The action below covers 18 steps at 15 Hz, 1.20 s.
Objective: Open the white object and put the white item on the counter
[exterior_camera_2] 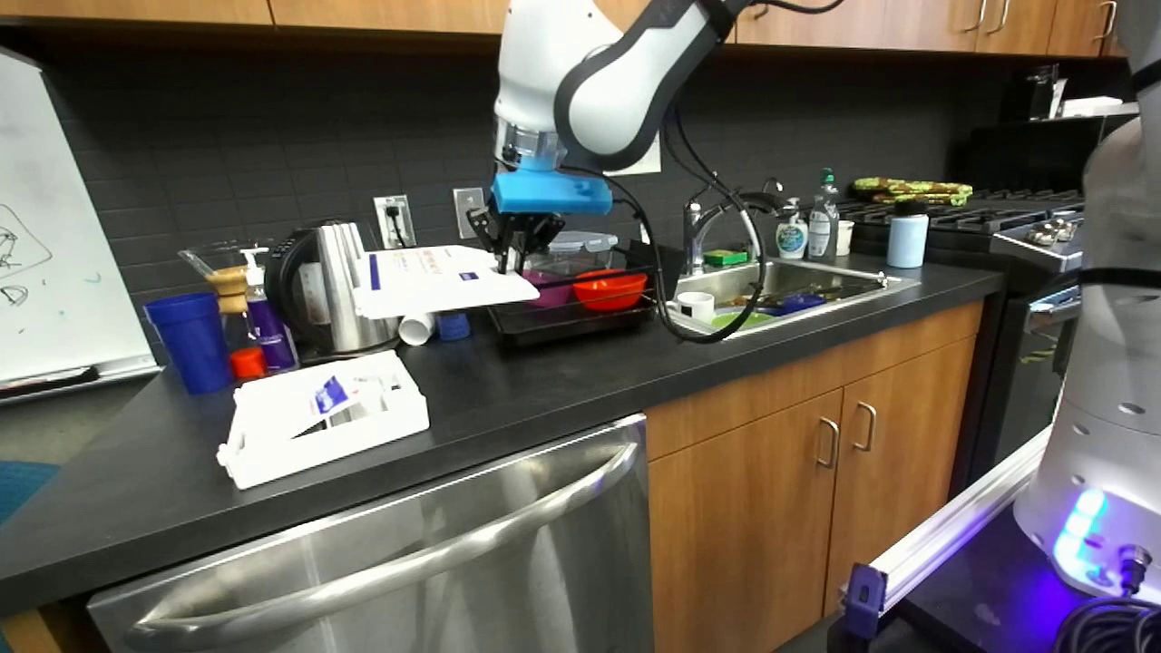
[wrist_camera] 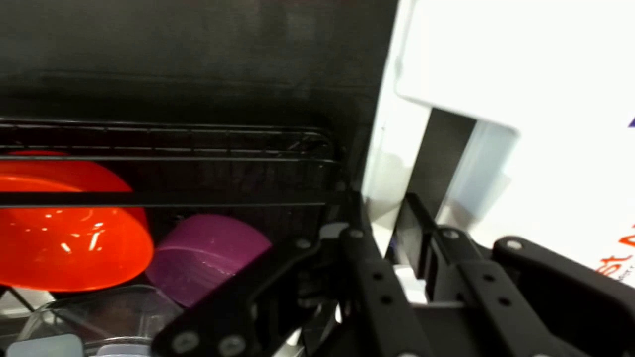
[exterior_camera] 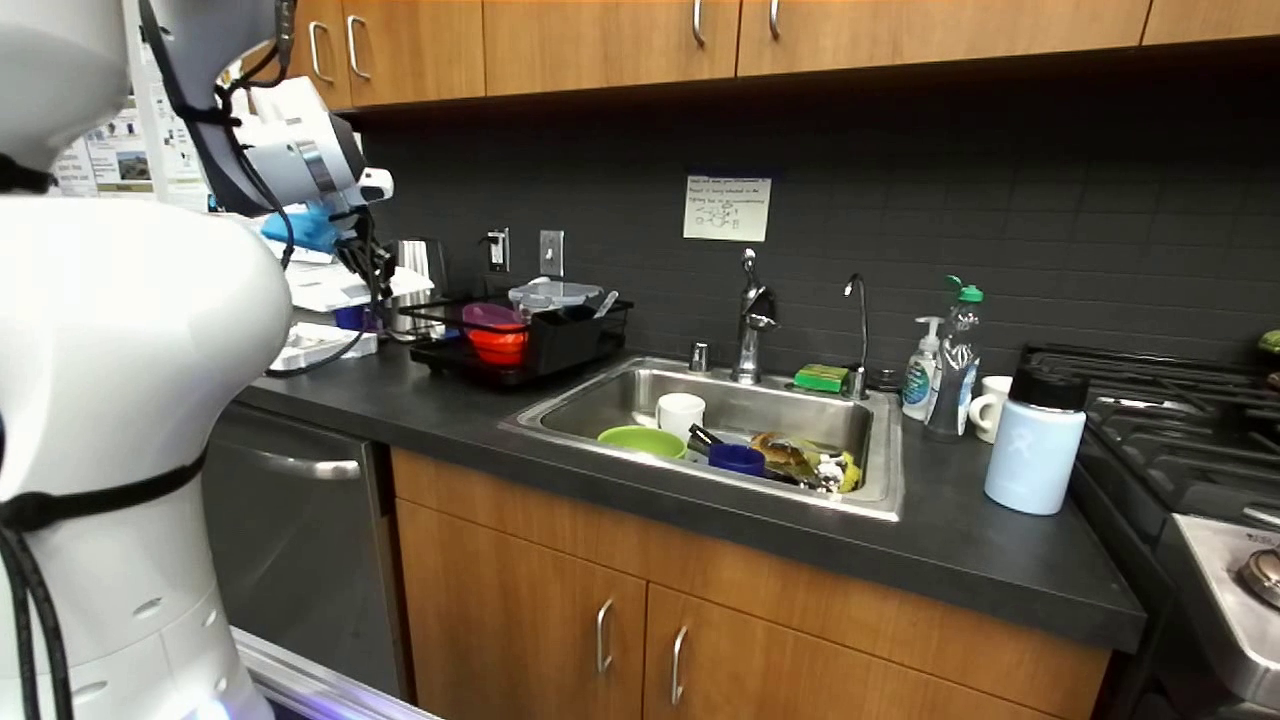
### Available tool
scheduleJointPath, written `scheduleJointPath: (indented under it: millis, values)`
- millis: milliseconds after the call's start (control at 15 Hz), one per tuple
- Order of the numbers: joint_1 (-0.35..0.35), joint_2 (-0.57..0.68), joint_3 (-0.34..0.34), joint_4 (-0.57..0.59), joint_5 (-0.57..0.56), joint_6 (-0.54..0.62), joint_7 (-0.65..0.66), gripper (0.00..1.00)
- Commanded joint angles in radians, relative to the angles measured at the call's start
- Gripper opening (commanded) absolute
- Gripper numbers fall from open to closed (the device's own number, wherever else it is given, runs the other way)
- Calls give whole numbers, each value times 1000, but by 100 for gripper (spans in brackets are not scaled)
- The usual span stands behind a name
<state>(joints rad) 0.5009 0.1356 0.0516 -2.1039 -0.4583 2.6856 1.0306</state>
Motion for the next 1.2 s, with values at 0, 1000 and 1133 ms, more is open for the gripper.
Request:
scheduleJointPath:
  millis: [0, 1000, 1133]
  values:
    - [-80, -94, 35, -119, -50, 43, 43, 5]
    - [-54, -111, -88, -225, -527, 79, 458, 5]
    - [-52, -103, -86, -224, -579, 75, 502, 5]
